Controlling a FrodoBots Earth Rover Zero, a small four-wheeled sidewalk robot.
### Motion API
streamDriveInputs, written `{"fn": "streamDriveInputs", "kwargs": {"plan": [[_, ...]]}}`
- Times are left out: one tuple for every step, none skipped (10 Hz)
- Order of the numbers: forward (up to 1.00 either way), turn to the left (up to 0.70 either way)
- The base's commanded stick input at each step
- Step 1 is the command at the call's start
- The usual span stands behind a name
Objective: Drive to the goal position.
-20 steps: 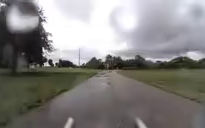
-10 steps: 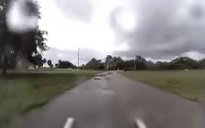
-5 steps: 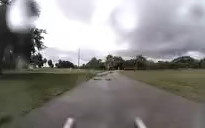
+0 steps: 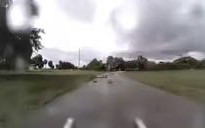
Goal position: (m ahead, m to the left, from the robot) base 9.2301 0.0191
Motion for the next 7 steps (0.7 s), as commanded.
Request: {"fn": "streamDriveInputs", "kwargs": {"plan": [[1.00,0.00],[1.00,0.00],[1.00,0.00],[1.00,0.00],[1.00,0.00],[1.00,0.00],[1.00,0.00]]}}
